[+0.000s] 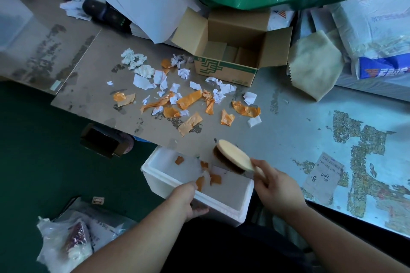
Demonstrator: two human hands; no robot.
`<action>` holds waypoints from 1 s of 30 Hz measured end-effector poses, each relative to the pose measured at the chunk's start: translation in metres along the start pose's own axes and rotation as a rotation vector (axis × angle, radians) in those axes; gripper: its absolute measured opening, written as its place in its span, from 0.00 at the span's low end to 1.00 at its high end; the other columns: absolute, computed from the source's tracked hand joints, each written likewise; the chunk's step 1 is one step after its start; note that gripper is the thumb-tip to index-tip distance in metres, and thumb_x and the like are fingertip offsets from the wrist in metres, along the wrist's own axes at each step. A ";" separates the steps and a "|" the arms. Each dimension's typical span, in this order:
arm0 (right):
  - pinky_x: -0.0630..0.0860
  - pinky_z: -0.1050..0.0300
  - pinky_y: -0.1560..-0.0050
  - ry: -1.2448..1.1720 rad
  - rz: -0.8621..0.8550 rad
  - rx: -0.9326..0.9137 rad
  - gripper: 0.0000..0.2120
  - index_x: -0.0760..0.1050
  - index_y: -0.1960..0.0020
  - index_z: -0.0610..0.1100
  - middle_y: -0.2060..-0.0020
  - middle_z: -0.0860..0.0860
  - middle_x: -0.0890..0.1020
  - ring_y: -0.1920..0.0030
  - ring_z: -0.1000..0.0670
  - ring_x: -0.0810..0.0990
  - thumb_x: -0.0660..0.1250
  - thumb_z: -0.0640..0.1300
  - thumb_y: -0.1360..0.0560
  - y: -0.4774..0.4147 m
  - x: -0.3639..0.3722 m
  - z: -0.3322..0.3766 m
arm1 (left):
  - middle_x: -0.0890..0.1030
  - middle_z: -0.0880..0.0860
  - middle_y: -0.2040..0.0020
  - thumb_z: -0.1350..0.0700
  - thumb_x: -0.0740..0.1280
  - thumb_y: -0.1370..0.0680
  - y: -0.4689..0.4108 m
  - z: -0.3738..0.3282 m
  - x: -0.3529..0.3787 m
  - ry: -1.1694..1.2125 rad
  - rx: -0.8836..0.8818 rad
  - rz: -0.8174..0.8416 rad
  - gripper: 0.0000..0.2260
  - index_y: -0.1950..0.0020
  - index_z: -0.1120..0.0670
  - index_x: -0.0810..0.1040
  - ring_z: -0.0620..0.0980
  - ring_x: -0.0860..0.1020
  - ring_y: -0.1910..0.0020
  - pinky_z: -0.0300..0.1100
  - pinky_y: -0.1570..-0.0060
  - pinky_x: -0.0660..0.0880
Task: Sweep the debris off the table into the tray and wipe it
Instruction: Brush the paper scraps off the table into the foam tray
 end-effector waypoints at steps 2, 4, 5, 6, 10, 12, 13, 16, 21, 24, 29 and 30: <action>0.76 0.51 0.60 -0.009 -0.009 0.074 0.19 0.68 0.32 0.63 0.54 0.54 0.83 0.57 0.45 0.80 0.62 0.50 0.21 -0.009 -0.005 -0.004 | 0.75 0.66 0.38 0.60 0.66 0.20 0.002 -0.001 0.000 0.000 -0.004 -0.001 0.12 0.38 0.61 0.71 0.66 0.78 0.44 0.65 0.61 0.82; 0.76 0.50 0.59 -0.003 -0.014 0.129 0.19 0.66 0.32 0.64 0.53 0.52 0.83 0.56 0.44 0.80 0.60 0.51 0.21 -0.015 -0.009 -0.008 | 0.75 0.66 0.38 0.60 0.67 0.20 0.003 -0.002 -0.001 0.002 -0.011 -0.011 0.12 0.37 0.60 0.71 0.67 0.77 0.41 0.67 0.57 0.82; 0.76 0.50 0.58 -0.003 -0.028 0.153 0.19 0.66 0.32 0.64 0.53 0.52 0.83 0.55 0.44 0.81 0.59 0.51 0.21 -0.018 -0.012 -0.011 | 0.75 0.66 0.38 0.61 0.67 0.20 0.003 -0.002 -0.001 0.003 -0.012 -0.018 0.13 0.37 0.60 0.71 0.67 0.77 0.40 0.68 0.57 0.82; 0.77 0.50 0.58 -0.004 -0.058 0.174 0.19 0.66 0.32 0.64 0.53 0.51 0.84 0.55 0.43 0.81 0.59 0.51 0.21 -0.022 -0.017 -0.013 | 0.74 0.66 0.37 0.61 0.67 0.21 0.003 -0.002 -0.001 -0.005 -0.010 -0.019 0.13 0.37 0.59 0.71 0.67 0.76 0.39 0.68 0.60 0.82; 0.76 0.49 0.60 -0.009 -0.205 0.240 0.17 0.65 0.32 0.60 0.54 0.48 0.83 0.58 0.40 0.81 0.58 0.51 0.20 -0.045 -0.043 -0.025 | 0.74 0.65 0.36 0.62 0.66 0.21 0.006 -0.002 0.000 -0.029 -0.005 -0.009 0.13 0.37 0.60 0.72 0.67 0.76 0.39 0.63 0.65 0.82; 0.74 0.49 0.61 0.023 -0.199 0.252 0.17 0.65 0.32 0.60 0.55 0.48 0.80 0.59 0.40 0.78 0.58 0.50 0.20 -0.058 -0.054 -0.032 | 0.74 0.66 0.37 0.62 0.66 0.21 0.006 -0.002 0.000 -0.033 -0.016 -0.015 0.13 0.37 0.60 0.71 0.67 0.76 0.40 0.64 0.65 0.82; 0.74 0.49 0.60 0.055 -0.170 0.249 0.17 0.65 0.32 0.60 0.54 0.49 0.80 0.58 0.40 0.78 0.57 0.49 0.20 -0.063 -0.057 -0.036 | 0.74 0.66 0.37 0.62 0.67 0.21 0.005 -0.002 0.000 -0.037 -0.020 -0.022 0.14 0.37 0.60 0.70 0.67 0.77 0.41 0.65 0.66 0.82; 0.77 0.49 0.56 0.184 -0.056 0.227 0.18 0.64 0.32 0.62 0.47 0.50 0.83 0.51 0.41 0.81 0.56 0.51 0.21 -0.066 -0.057 -0.040 | 0.75 0.66 0.37 0.62 0.67 0.21 0.005 -0.003 0.001 -0.055 -0.023 -0.030 0.16 0.34 0.60 0.70 0.67 0.77 0.43 0.64 0.69 0.81; 0.78 0.50 0.53 0.217 0.100 0.137 0.21 0.64 0.30 0.64 0.43 0.53 0.83 0.47 0.44 0.82 0.57 0.52 0.22 -0.035 -0.030 -0.030 | 0.76 0.67 0.39 0.62 0.68 0.22 0.005 -0.003 0.003 -0.033 -0.040 -0.035 0.15 0.37 0.60 0.71 0.67 0.77 0.43 0.63 0.69 0.81; 0.78 0.52 0.55 0.153 0.212 0.071 0.21 0.66 0.31 0.63 0.48 0.54 0.84 0.51 0.46 0.82 0.59 0.51 0.23 -0.017 -0.010 -0.019 | 0.76 0.67 0.38 0.63 0.68 0.22 0.006 -0.004 0.004 -0.010 -0.052 -0.023 0.15 0.36 0.59 0.70 0.68 0.78 0.43 0.65 0.68 0.81; 0.79 0.51 0.57 -0.007 0.284 0.027 0.19 0.70 0.34 0.66 0.61 0.54 0.82 0.60 0.50 0.82 0.62 0.51 0.23 -0.030 -0.015 -0.012 | 0.74 0.67 0.37 0.62 0.67 0.21 0.003 -0.007 0.004 0.004 -0.062 -0.016 0.15 0.36 0.59 0.70 0.68 0.78 0.44 0.67 0.62 0.82; 0.79 0.51 0.57 0.009 0.251 0.019 0.19 0.70 0.34 0.65 0.61 0.54 0.81 0.60 0.49 0.82 0.62 0.51 0.23 -0.038 -0.021 -0.012 | 0.74 0.67 0.37 0.62 0.67 0.21 0.002 -0.006 0.004 0.000 -0.059 -0.014 0.14 0.35 0.59 0.70 0.68 0.77 0.44 0.68 0.60 0.82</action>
Point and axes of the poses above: each hand's wrist, its own y-axis away from the middle knuckle, its own x-axis out of the palm, z = x × y, the point moved 4 cm from there along -y, towards the middle knuckle
